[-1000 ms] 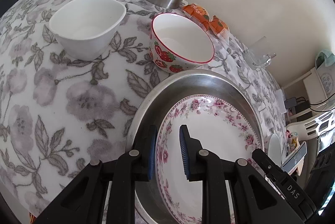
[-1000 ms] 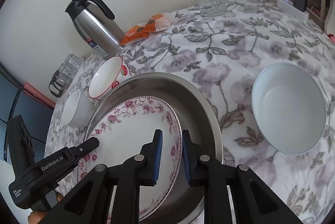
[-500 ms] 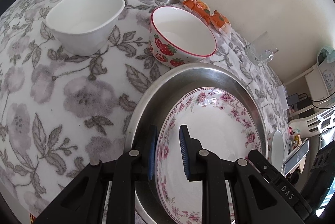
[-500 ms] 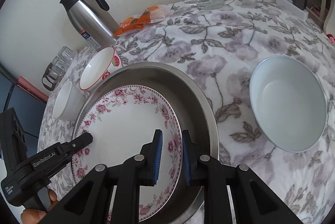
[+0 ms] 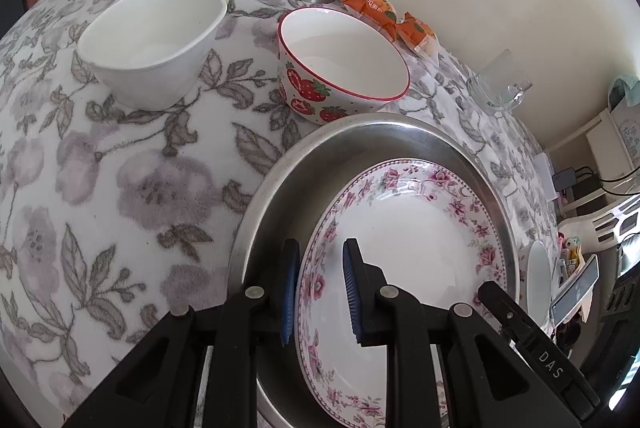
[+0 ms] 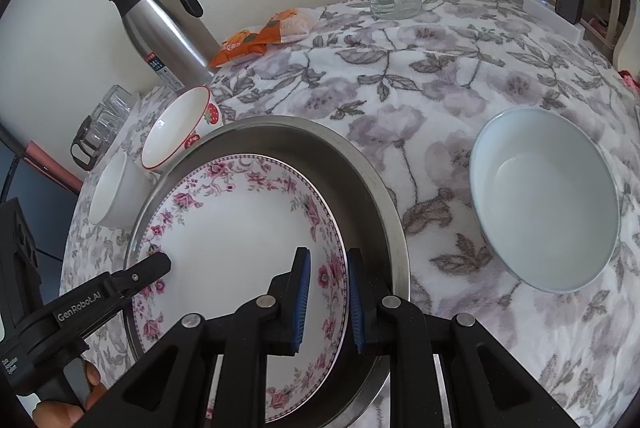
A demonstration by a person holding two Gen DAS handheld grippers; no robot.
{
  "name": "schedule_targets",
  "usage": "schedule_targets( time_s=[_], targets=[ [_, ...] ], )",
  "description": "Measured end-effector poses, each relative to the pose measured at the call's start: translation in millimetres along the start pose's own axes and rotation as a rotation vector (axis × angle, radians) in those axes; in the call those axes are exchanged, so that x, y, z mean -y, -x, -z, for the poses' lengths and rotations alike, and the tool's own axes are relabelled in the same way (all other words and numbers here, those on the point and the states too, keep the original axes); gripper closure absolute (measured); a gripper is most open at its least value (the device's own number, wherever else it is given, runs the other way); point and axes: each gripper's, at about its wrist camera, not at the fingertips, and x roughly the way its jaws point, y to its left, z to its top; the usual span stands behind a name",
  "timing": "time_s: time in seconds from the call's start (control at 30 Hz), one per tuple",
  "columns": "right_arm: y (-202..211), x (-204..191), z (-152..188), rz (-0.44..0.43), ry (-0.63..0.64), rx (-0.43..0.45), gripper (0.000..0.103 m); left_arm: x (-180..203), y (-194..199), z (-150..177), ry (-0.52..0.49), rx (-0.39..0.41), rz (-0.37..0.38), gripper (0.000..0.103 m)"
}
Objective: Organize plates and bowls
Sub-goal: 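Lower the pink-floral plate into the steel basin with both tools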
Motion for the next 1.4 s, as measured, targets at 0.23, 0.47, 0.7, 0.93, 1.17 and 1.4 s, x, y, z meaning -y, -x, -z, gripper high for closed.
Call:
schedule_targets(
  time_s=[0.23, 0.47, 0.7, 0.93, 1.17, 1.4],
  targets=[
    [0, -1, 0, 0.006, 0.008, 0.005, 0.082, 3, -3, -1, -0.022, 0.011, -0.016, 0.081],
    [0, -2, 0, 0.004, 0.007, 0.005, 0.081, 2, -3, -2, -0.016, 0.012, -0.01, 0.081],
    [2, -1, -1, 0.006, 0.01, 0.006, 0.081, -1, -1, -2, -0.002, 0.01, 0.0, 0.08],
    [10, -4, -1, 0.023, 0.031, 0.032, 0.081, 1, 6, -2, -0.01, 0.023, -0.006, 0.079],
    [25, -11, -4, 0.031, 0.063, 0.072, 0.081, 3, 19, -4, -0.012, 0.063, -0.009, 0.079],
    [41, -20, -5, 0.049, 0.096, 0.119, 0.079, 8, 35, -6, -0.026, 0.114, -0.027, 0.079]
  ],
)
